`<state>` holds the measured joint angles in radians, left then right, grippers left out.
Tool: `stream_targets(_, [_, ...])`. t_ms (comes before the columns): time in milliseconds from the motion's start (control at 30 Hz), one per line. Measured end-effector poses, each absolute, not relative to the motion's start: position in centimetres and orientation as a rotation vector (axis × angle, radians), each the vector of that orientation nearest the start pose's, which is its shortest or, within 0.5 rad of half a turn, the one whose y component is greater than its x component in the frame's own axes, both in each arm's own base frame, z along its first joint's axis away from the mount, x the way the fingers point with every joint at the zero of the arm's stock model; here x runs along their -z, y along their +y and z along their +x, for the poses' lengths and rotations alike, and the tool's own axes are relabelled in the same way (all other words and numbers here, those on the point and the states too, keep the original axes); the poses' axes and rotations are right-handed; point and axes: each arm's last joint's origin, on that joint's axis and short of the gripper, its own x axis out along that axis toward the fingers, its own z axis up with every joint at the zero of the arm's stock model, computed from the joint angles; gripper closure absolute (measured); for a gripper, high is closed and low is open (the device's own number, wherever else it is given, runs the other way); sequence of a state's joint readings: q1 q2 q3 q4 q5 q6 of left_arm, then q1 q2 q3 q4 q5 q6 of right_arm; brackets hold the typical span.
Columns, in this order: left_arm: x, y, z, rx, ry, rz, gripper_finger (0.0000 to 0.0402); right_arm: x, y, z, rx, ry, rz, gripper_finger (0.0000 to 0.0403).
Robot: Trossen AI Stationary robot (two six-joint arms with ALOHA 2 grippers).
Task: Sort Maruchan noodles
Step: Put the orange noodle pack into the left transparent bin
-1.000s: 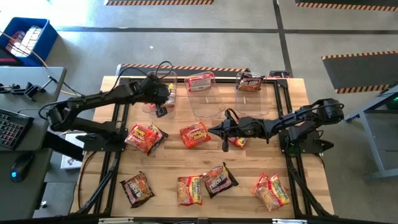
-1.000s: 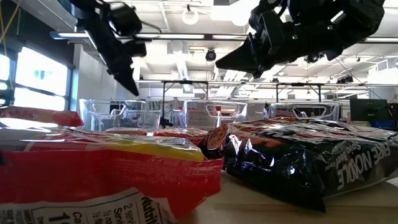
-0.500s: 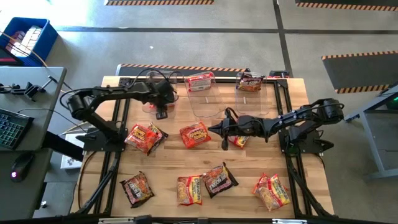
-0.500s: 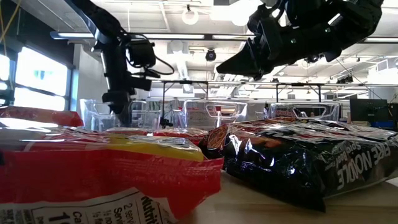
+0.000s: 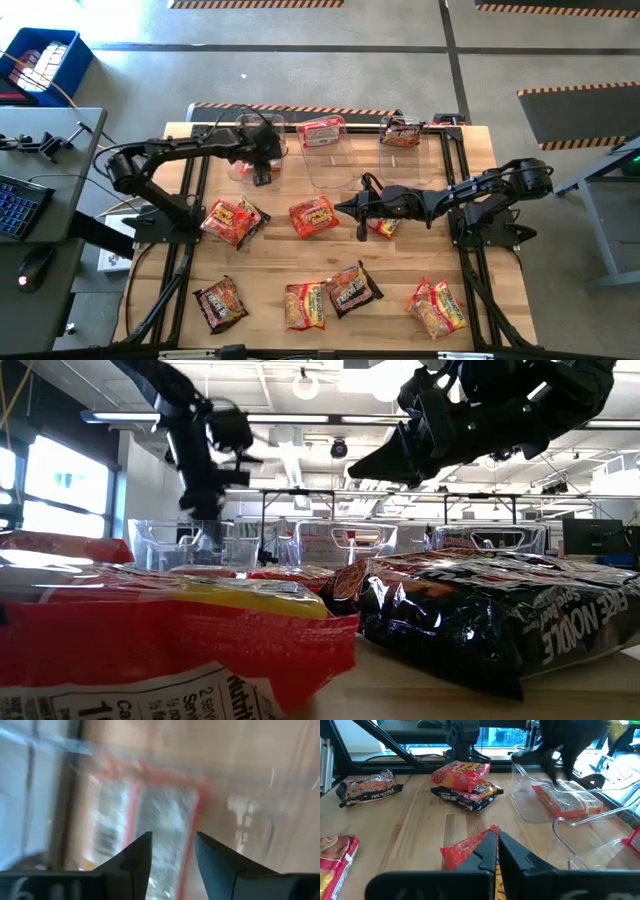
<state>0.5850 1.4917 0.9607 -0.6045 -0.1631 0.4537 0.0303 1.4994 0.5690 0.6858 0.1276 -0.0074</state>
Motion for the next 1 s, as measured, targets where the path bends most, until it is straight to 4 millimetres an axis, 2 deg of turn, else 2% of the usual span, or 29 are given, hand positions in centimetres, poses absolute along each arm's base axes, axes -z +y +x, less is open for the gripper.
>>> stream_targets(100, [-22.2,16.6,22.9,-0.384,1.249,0.152,0.0276,-18.3,0.4,28.9,0.1,0.244,-0.026,0.0401])
stream_targets(233, [-23.7,19.0,22.1,-0.439,1.247,0.125,0.0295,-18.3,0.3,28.9,0.1,0.245,-0.026,0.0401])
stream_targets(367, [-22.8,20.1,21.0,-0.378,1.278,0.002,0.0307,-18.3,0.3,28.9,0.097,0.246,-0.025,0.0401])
stream_targets(567, [-20.9,18.7,21.2,-0.256,1.345,0.081,0.0277,-18.2,0.3,28.9,0.096,0.254,-0.037,0.0401])
stream_targets(733, [-19.1,17.8,21.2,-0.242,1.391,0.18,0.0242,-18.2,0.3,28.9,0.094,0.255,-0.055,0.0401])
stream_targets(1000, [-18.5,17.7,21.2,-0.236,1.351,0.18,0.0223,-18.2,0.3,28.9,0.089,0.256,-0.061,0.0401])
